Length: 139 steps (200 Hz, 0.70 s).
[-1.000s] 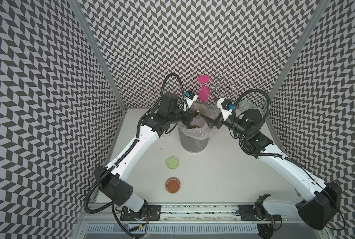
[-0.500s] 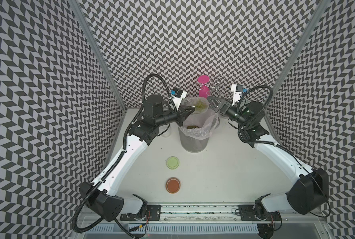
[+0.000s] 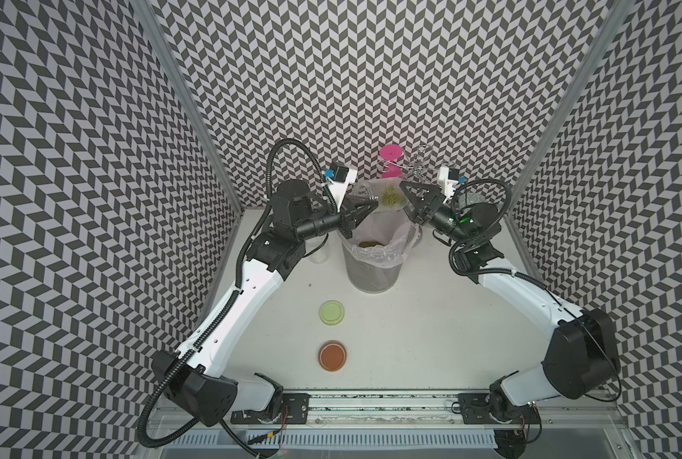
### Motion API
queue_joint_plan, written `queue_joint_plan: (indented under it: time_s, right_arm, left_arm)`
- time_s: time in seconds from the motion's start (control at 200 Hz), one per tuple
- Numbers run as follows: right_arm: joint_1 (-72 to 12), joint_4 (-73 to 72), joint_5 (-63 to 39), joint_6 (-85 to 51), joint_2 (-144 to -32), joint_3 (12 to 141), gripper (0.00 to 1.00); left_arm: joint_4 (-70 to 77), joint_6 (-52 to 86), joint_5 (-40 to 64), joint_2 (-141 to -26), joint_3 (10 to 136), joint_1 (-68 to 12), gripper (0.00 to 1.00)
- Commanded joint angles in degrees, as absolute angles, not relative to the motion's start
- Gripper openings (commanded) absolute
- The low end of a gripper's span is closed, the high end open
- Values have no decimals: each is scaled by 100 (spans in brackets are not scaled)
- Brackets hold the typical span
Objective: Empty moldy mung beans from jars
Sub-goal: Pour the moldy mung beans from the jar into the trash bin.
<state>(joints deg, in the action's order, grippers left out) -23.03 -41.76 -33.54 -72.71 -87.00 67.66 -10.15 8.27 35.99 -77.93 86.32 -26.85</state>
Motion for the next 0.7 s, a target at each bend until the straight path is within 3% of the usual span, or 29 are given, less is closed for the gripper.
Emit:
queue_joint_plan:
  time_s: [0.0,0.691]
  right_arm:
    - [-2406,-4702,-3491,-7662,-8816,6728,99]
    - [-2627,-5902,-3204,-8210,-9088,6723,99]
  left_arm:
    - [-92,930,3779,-7498,8706,-2681,0]
    - [1133,1801,4180,-7484,7724,-2700,0]
